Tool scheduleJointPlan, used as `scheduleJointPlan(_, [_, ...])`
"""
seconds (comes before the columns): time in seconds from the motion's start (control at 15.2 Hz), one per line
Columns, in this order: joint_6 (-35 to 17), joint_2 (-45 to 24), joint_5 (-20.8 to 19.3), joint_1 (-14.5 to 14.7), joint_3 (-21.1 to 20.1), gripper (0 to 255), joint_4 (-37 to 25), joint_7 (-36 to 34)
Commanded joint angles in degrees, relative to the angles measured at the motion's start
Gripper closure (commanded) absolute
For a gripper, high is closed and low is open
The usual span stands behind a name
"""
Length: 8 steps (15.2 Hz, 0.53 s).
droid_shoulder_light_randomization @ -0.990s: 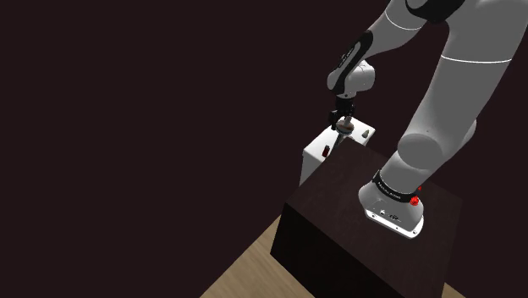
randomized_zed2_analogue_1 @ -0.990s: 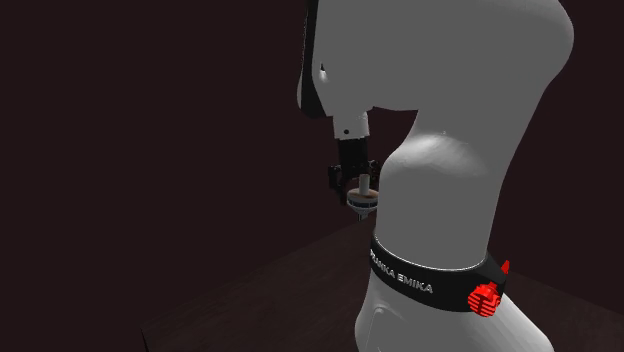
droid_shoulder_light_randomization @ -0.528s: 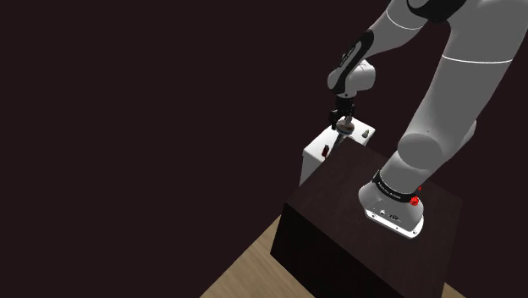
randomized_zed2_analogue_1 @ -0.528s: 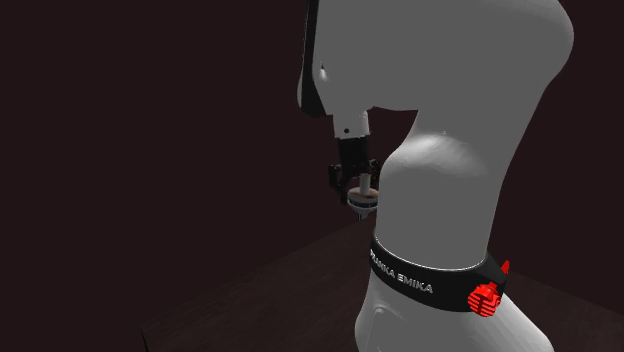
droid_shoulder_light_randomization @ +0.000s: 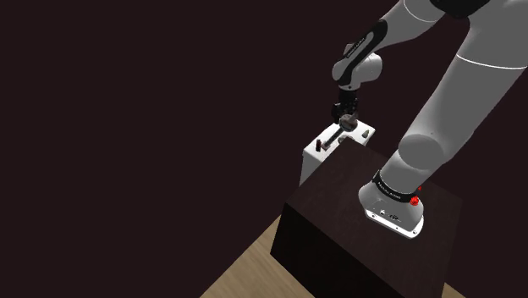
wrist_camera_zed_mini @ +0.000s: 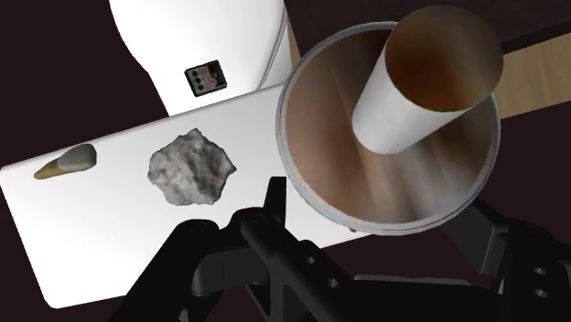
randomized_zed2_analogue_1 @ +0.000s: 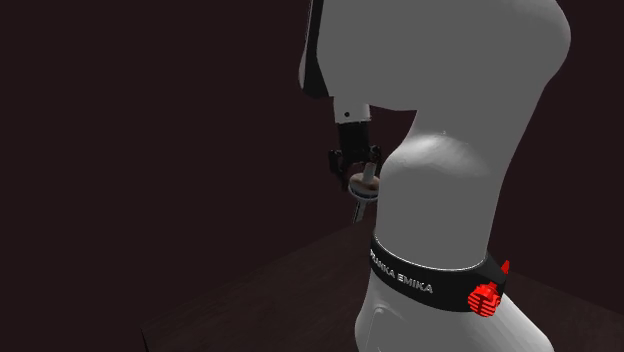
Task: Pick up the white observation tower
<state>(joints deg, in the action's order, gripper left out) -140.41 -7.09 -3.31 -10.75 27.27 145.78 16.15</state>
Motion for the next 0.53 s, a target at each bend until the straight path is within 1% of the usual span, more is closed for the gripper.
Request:
scheduleJointPlan(0.0, [1.9, 1.6, -1.0, 0.1, 0.3, 255, -0.4, -0.6])
scheduleJointPlan(0.33, [6.2, 5.9, -3.5, 0.3, 0.7, 255, -0.8, -2.1])
scheduleJointPlan(0.46, [6.3, 6.0, -3.5, 0.3, 0.7, 255, -0.8, -2.2])
